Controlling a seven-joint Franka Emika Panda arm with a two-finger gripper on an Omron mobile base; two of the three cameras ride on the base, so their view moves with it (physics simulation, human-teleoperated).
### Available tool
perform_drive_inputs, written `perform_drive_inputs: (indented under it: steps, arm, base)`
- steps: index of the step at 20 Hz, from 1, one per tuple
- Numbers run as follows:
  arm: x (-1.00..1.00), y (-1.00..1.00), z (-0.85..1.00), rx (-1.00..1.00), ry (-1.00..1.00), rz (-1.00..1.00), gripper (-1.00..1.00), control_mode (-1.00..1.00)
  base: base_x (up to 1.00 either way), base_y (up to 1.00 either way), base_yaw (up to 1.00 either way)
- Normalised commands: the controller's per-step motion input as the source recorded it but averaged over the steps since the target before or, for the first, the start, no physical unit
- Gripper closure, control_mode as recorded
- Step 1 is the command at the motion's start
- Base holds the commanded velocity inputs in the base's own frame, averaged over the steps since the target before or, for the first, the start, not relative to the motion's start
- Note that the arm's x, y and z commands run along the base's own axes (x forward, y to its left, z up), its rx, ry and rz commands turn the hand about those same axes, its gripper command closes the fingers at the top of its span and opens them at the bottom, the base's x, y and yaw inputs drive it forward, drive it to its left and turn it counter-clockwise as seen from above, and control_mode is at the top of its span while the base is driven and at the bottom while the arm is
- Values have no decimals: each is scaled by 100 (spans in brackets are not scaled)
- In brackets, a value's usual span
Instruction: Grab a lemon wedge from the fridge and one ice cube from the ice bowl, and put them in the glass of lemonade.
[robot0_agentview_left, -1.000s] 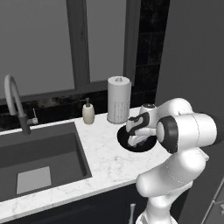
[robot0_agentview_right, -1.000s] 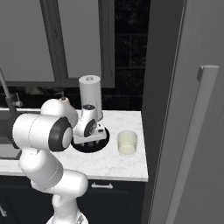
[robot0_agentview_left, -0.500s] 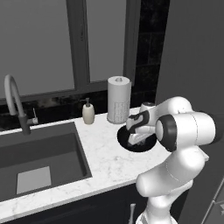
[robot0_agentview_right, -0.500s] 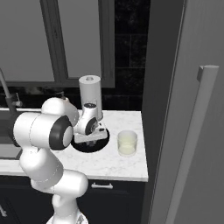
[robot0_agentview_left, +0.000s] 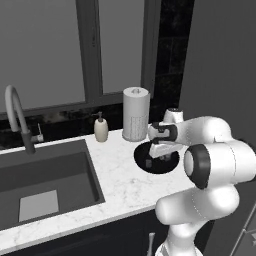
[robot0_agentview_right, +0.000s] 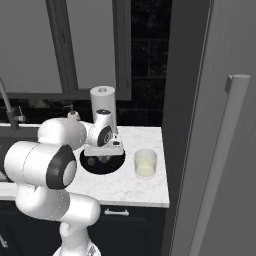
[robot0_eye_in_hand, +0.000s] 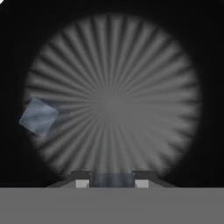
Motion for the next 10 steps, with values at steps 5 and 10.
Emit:
perform_drive_inputs:
  steps: [5, 10]
  arm:
    - [-24, -3, 96, -5, -11, -30, 100, -100]
    - [-6, -34, 67, -14, -15, -38, 100, -100]
  base:
    - [0, 0, 0]
    - [0, 0, 0]
